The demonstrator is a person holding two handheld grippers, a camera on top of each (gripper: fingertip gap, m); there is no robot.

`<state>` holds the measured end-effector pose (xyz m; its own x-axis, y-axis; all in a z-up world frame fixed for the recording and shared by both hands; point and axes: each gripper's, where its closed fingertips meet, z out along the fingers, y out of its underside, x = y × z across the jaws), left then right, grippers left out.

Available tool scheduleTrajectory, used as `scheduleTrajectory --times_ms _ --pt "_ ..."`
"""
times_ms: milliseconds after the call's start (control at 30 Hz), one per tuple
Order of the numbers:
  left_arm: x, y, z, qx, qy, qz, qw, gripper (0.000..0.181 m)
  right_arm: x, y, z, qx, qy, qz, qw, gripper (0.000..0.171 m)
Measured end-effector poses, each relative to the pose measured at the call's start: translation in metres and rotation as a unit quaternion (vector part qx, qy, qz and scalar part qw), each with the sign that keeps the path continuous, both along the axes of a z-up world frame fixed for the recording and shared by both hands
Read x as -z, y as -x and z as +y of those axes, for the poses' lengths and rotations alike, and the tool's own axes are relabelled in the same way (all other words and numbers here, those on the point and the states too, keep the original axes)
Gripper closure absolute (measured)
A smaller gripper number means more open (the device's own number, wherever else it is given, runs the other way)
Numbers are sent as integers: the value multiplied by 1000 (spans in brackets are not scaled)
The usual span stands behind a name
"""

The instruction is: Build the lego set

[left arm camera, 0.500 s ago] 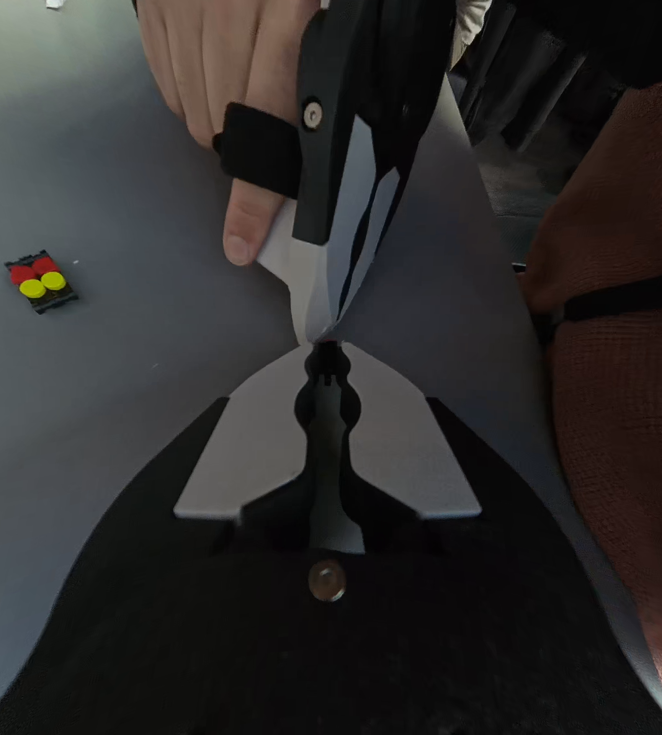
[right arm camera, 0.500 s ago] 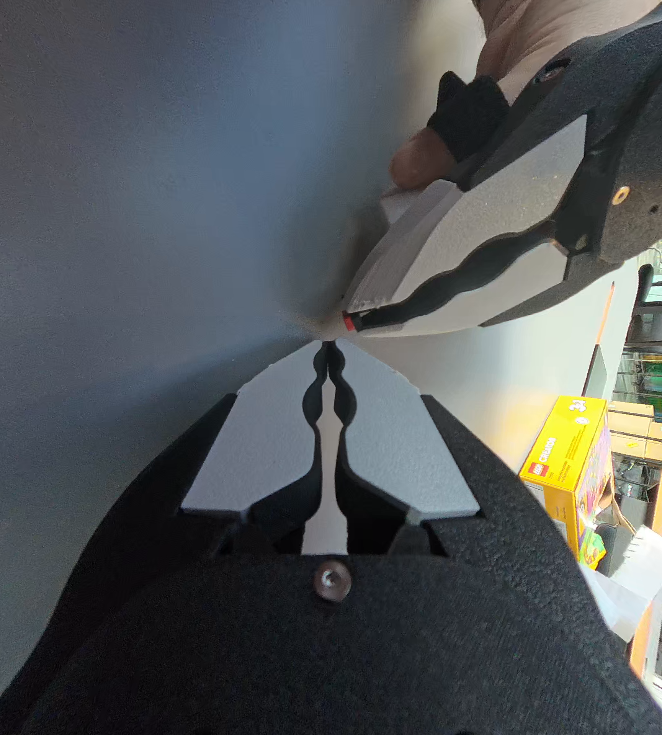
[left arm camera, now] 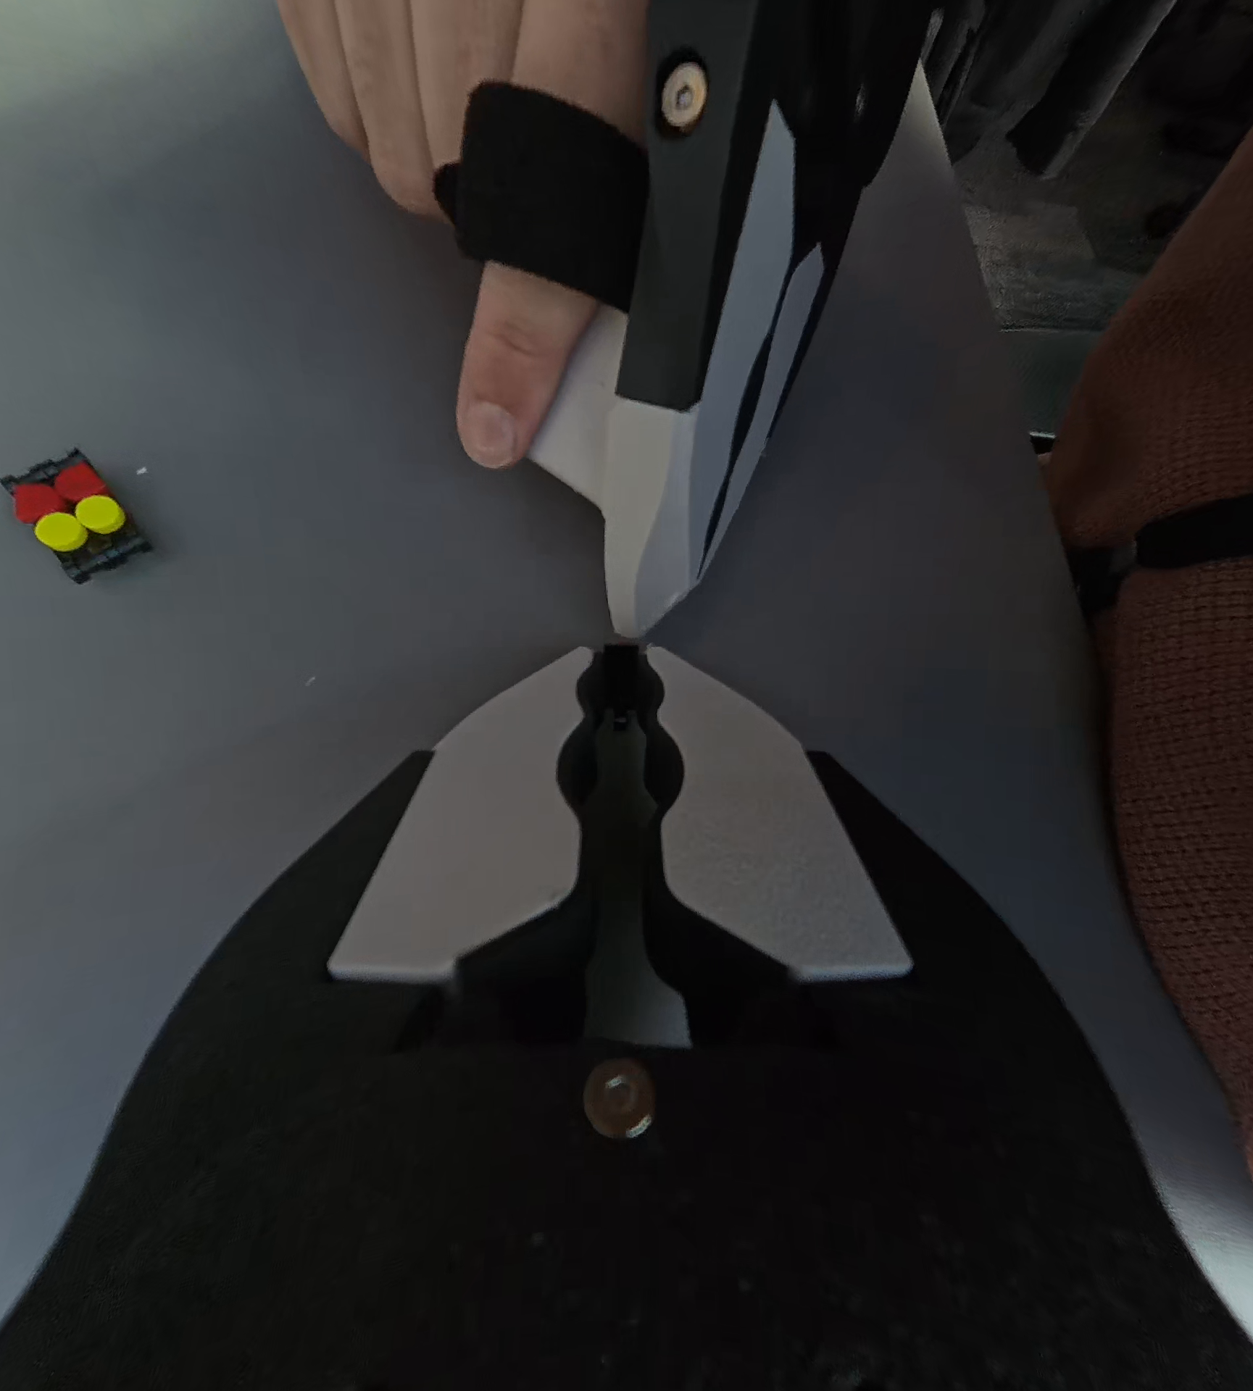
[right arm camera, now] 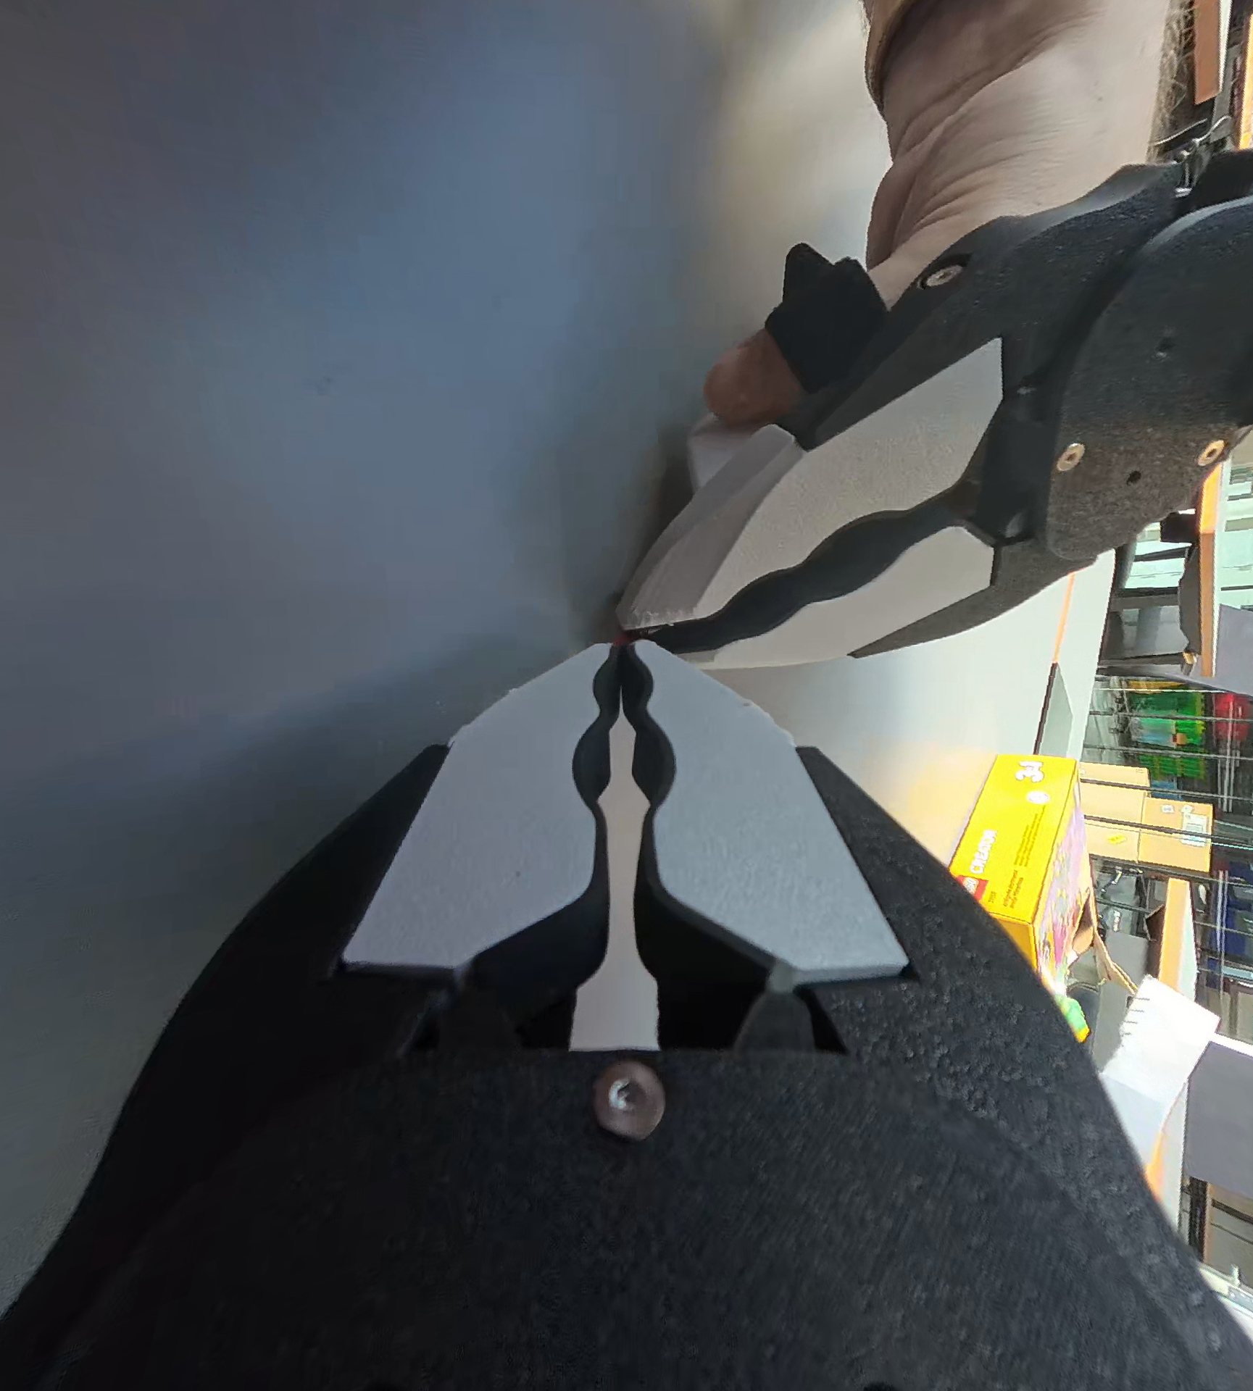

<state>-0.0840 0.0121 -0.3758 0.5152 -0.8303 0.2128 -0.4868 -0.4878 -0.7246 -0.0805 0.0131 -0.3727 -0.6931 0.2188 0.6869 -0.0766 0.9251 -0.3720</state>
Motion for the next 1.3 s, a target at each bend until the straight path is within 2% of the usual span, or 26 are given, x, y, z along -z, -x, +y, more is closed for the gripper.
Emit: scheduleTrajectory --times_ms 567,1000,1300 --pt "2 1 0 0 -4 18 1000 174 7 0 -3 -11 -46 -11 999 171" --pt "4 3 2 -27 -13 32 999 174 6 2 -1 53 -29 -27 998 171" --pt "3 4 3 -49 -4 21 999 176 7 4 -2 48 -90 -39 994 171"
